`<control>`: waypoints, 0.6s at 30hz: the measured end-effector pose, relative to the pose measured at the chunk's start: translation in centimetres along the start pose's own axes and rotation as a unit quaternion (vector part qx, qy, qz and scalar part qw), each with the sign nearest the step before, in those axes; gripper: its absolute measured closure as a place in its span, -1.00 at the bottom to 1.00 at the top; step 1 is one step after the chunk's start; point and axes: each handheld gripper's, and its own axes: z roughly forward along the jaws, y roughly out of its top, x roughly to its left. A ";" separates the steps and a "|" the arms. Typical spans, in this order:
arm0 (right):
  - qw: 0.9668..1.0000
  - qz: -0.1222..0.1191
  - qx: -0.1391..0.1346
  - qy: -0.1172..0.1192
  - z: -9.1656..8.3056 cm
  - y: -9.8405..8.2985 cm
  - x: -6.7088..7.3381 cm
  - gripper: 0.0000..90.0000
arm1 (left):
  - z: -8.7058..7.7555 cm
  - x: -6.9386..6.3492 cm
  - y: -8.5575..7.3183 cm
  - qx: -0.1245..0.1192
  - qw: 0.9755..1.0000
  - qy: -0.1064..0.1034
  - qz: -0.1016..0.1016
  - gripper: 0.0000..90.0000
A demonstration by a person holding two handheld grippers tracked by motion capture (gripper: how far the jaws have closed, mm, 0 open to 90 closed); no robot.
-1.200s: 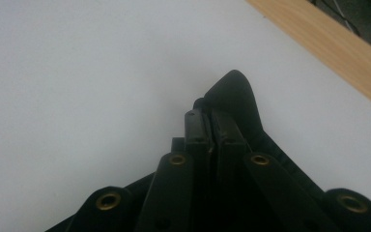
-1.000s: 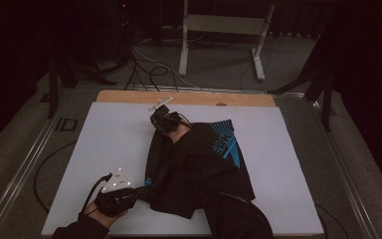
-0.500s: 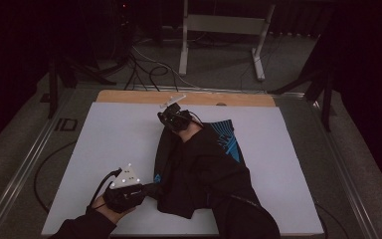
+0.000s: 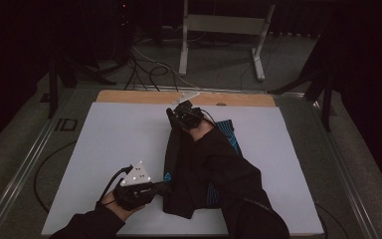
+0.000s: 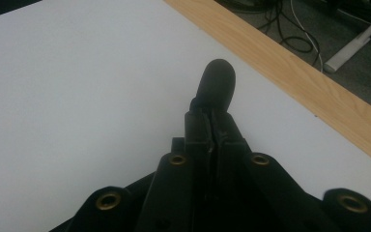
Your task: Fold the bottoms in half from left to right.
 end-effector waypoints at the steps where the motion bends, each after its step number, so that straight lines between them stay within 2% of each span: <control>1: 1.000 0.000 -0.001 -0.001 -0.2 0.0 -0.1 0.94 | 0.1 -0.1 0.1 -0.001 1.000 -0.001 0.001 0.91; 18: 1.000 0.008 -0.006 -0.024 -2.3 -1.3 -2.1 0.94 | 1.6 -0.7 2.1 -0.001 1.000 -0.013 0.025 0.91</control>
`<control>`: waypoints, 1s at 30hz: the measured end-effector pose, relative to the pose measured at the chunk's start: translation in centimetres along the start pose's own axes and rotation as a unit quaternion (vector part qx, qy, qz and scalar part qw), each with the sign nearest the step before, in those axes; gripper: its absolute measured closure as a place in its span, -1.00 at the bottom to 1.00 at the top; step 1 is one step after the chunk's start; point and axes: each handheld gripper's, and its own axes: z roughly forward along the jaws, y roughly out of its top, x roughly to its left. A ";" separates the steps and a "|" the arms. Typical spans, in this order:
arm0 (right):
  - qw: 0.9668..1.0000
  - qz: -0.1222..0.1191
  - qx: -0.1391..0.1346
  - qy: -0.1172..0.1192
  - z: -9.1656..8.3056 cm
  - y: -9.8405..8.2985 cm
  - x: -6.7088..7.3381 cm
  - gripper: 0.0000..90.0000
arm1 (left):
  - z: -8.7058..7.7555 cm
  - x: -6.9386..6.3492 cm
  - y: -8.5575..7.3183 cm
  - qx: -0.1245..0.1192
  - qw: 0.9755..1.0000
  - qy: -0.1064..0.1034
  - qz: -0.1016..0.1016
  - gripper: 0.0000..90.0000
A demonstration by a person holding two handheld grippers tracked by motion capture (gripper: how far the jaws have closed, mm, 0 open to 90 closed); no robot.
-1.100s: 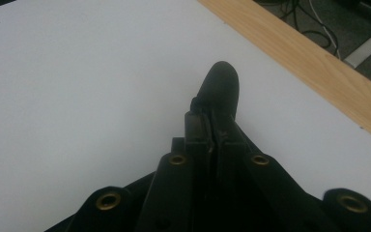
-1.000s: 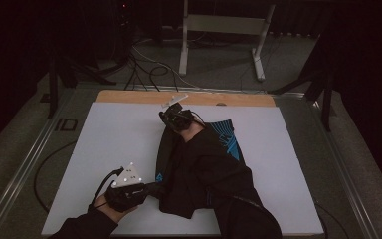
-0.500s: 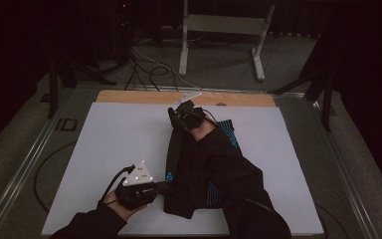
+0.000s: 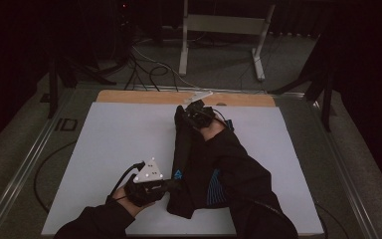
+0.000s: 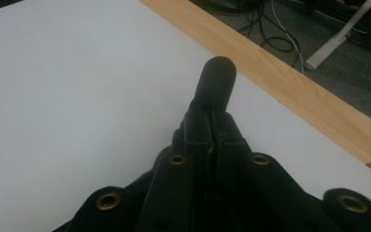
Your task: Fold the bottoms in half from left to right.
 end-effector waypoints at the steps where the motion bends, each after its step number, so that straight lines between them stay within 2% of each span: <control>1: 1.000 0.001 -0.001 0.000 -0.1 -0.1 -0.2 0.94 | 0.2 0.0 0.1 0.000 1.000 0.000 0.000 0.91; 7: 1.000 0.008 -0.002 -0.006 -0.9 -0.7 -1.2 0.94 | 1.0 -0.4 0.9 0.004 1.000 -0.009 0.010 0.91; 9: 1.000 0.012 -0.004 -0.008 -1.2 -0.8 -1.4 0.94 | 1.1 -0.5 1.2 0.001 1.000 -0.019 0.006 0.91; 18: 1.000 0.015 -0.010 -0.020 -2.5 -1.3 -2.6 0.94 | 2.0 -1.0 2.2 0.001 0.999 -0.020 0.026 0.91; 30: 0.999 0.029 -0.012 -0.035 -3.9 -2.4 -4.1 0.94 | 3.3 -1.5 3.4 0.003 0.999 -0.031 0.035 0.91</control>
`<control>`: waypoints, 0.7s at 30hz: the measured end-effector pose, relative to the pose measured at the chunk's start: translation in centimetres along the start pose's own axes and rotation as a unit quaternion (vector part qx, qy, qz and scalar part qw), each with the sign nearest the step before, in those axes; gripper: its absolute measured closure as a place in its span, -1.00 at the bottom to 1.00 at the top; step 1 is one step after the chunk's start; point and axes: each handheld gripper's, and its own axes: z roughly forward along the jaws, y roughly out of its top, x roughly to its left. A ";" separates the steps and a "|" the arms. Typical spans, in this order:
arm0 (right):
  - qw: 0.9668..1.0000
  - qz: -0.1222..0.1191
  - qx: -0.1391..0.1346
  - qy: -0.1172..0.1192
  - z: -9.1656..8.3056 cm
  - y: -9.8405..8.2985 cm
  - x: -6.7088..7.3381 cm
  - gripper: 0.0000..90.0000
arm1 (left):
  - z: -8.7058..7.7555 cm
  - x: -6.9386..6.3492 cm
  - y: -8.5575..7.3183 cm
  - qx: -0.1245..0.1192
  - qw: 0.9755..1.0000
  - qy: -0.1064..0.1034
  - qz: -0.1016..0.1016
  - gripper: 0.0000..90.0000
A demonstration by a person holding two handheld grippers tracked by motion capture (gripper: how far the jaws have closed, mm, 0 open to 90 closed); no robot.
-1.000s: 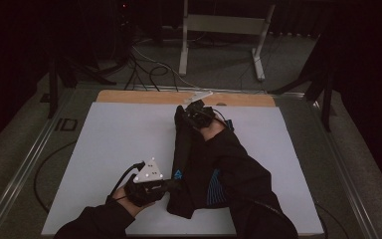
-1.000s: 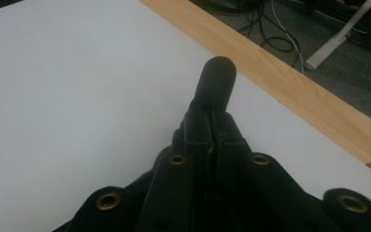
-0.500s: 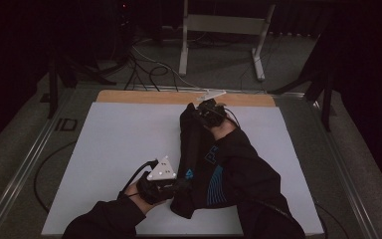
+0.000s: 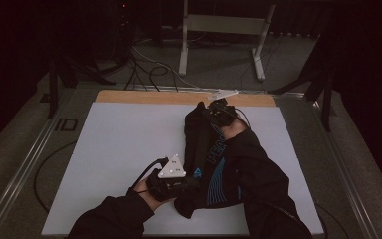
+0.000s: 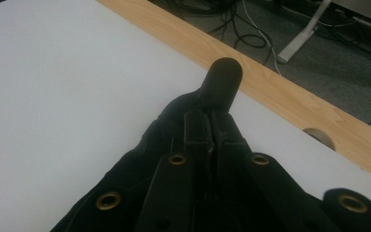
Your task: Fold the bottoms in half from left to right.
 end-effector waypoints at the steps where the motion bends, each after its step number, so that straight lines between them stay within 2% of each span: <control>1: 1.000 0.001 -0.001 -0.001 -0.1 -0.1 -0.2 0.94 | 0.2 -0.1 0.1 -0.003 1.000 -0.003 -0.002 0.91; 9: 1.000 0.008 0.000 -0.011 -1.0 -0.8 -1.4 0.94 | 1.9 -0.7 1.1 -0.004 1.000 -0.016 0.005 0.91; 21: 0.999 0.019 -0.001 -0.029 -2.1 -1.6 -3.4 0.94 | 4.4 -0.9 2.3 -0.005 1.000 -0.017 0.016 0.91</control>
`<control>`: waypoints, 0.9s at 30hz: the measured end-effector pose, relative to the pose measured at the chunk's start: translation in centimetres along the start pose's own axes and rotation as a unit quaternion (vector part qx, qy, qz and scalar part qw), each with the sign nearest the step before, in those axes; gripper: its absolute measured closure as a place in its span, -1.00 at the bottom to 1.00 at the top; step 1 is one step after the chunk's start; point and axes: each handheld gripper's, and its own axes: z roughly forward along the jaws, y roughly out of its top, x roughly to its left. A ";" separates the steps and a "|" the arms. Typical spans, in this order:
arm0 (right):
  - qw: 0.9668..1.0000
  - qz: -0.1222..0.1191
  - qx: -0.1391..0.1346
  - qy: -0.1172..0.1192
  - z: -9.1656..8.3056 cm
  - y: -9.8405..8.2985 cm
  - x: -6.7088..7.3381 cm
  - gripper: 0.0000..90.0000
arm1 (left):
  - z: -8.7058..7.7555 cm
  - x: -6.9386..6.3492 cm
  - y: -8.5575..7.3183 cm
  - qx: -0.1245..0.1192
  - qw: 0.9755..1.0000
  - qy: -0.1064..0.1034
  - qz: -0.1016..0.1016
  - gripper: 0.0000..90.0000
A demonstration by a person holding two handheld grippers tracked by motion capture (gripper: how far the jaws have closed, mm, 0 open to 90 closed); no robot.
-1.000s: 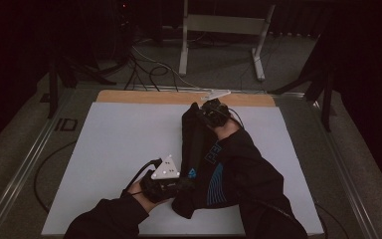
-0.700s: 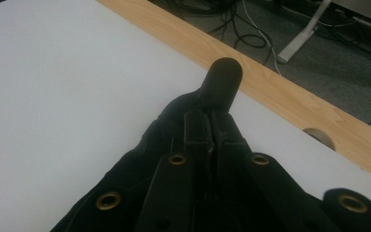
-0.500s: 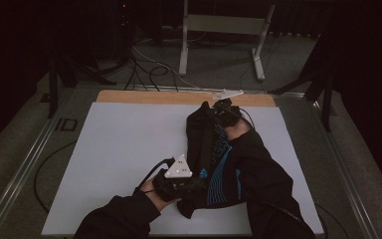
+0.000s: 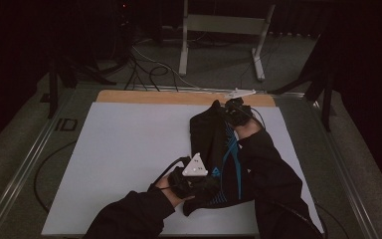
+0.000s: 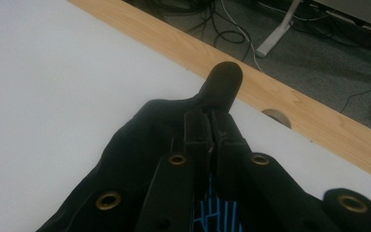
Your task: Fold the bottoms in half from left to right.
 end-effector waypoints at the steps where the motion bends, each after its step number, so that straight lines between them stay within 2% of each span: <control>1: 1.000 0.001 0.000 -0.002 0.0 0.0 -0.1 0.94 | 0.3 0.0 0.1 0.000 1.000 0.000 0.001 0.91; 10: 1.000 -0.001 0.005 -0.014 0.0 -0.2 -1.1 0.94 | 2.6 0.1 0.5 -0.021 1.000 -0.012 -0.003 0.91; 16: 1.000 0.002 0.010 -0.014 0.6 -1.1 -1.7 0.94 | 4.5 0.4 0.1 -0.009 1.000 -0.017 -0.008 0.91; 20: 1.000 0.005 0.017 -0.017 1.2 -1.9 -2.0 0.94 | 5.5 0.7 -0.5 0.000 0.999 -0.026 -0.019 0.91; 27: 0.999 0.013 0.039 -0.020 2.4 -3.2 -2.5 0.94 | 7.0 0.9 -0.8 0.003 0.999 -0.036 -0.026 0.91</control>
